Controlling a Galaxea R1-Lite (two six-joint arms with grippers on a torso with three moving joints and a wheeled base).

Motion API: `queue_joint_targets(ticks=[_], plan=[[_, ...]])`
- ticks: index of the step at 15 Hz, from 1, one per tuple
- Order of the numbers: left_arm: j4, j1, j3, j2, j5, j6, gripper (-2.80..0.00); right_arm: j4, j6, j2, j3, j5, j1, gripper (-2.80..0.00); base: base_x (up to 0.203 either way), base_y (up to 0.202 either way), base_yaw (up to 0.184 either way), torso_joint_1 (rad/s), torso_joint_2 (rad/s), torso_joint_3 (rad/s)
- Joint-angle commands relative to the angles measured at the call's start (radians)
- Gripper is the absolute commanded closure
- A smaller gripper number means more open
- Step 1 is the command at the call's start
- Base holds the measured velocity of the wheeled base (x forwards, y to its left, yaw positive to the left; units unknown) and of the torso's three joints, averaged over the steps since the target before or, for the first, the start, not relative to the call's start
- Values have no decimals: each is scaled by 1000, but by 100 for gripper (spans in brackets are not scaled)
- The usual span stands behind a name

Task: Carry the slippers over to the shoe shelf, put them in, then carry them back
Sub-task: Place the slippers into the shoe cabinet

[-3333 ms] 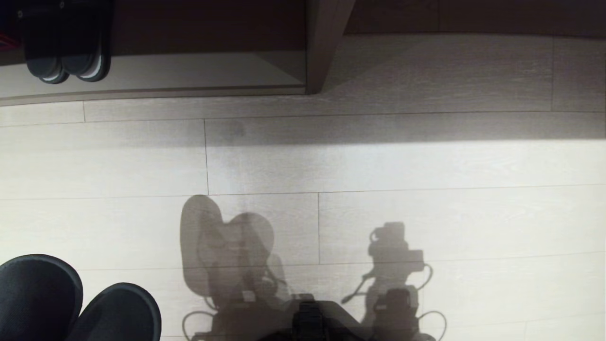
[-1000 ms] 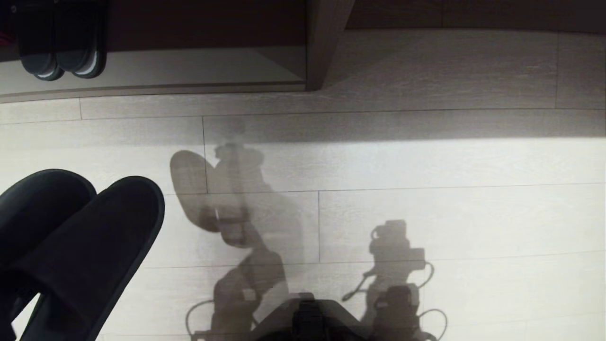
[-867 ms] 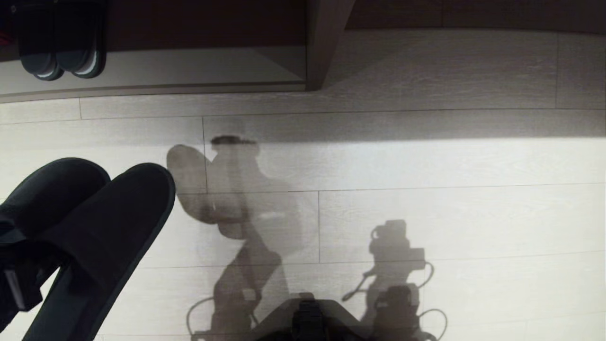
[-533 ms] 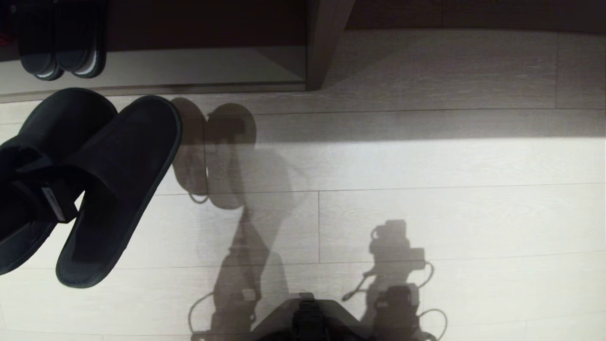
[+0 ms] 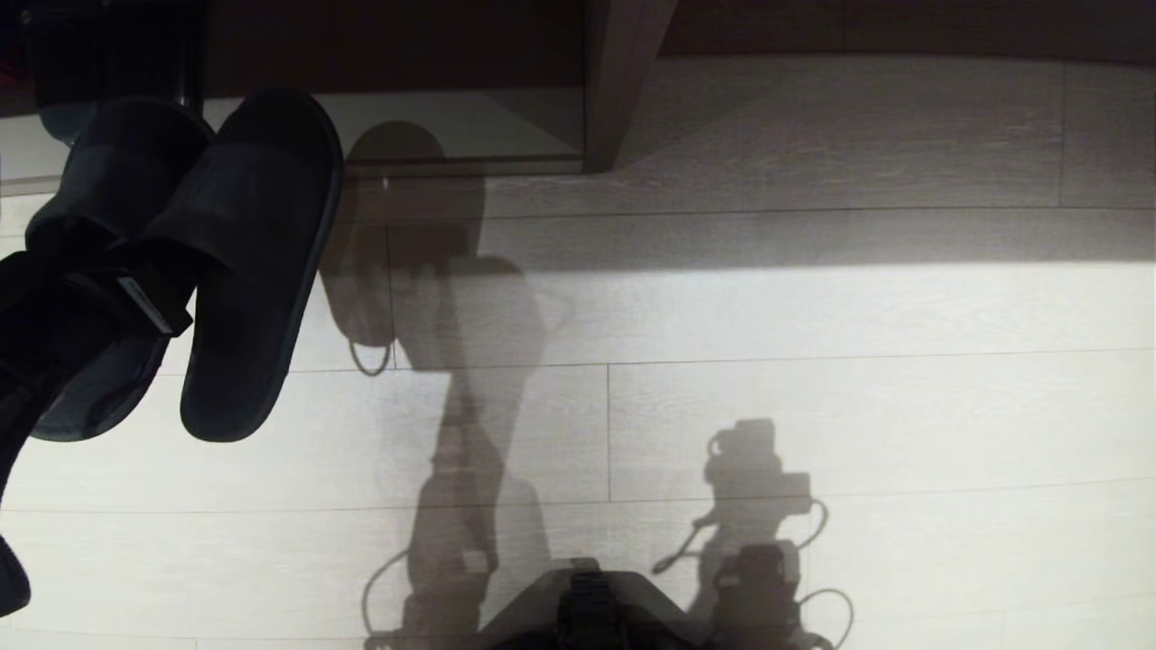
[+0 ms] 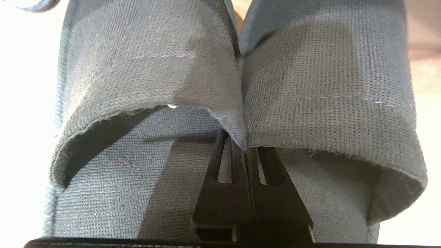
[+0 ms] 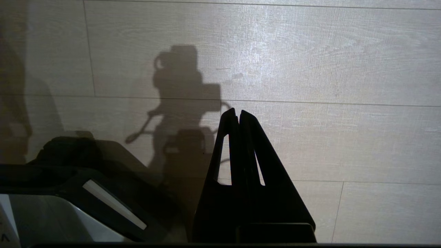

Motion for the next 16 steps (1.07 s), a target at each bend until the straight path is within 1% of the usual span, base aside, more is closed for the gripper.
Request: queue_joint_targets(ticks=[1, 4, 8, 10, 12, 14, 16], plan=[[-65, -1, -4, 78, 0, -12, 0, 0, 0, -1, 0, 1, 1, 0, 0, 0, 0, 0, 0, 0], [-134, -1, -11, 135, 0, -40, 0, 0, 0, -1, 0, 1, -1, 0, 0, 0, 0, 0, 0, 0], [-238, -20, -64, 221, 0, -70, 0, 0, 0, -1, 0, 1, -1, 0, 0, 0, 0, 0, 0, 0], [-300, -29, -78, 249, 0, -104, 0, 0, 0, -1, 0, 1, 0, 0, 0, 0, 0, 0, 0, 0], [-317, -31, -113, 277, 0, -114, 0, 0, 0, -1, 0, 1, -1, 0, 0, 0, 0, 0, 0, 0], [-317, -31, -185, 309, 0, -123, 0, 0, 0, -1, 0, 1, -1, 0, 0, 0, 0, 0, 0, 0], [-316, -31, -225, 343, -1, -131, 0, 0, 0, -1, 0, 1, -1, 0, 0, 0, 0, 0, 0, 0]])
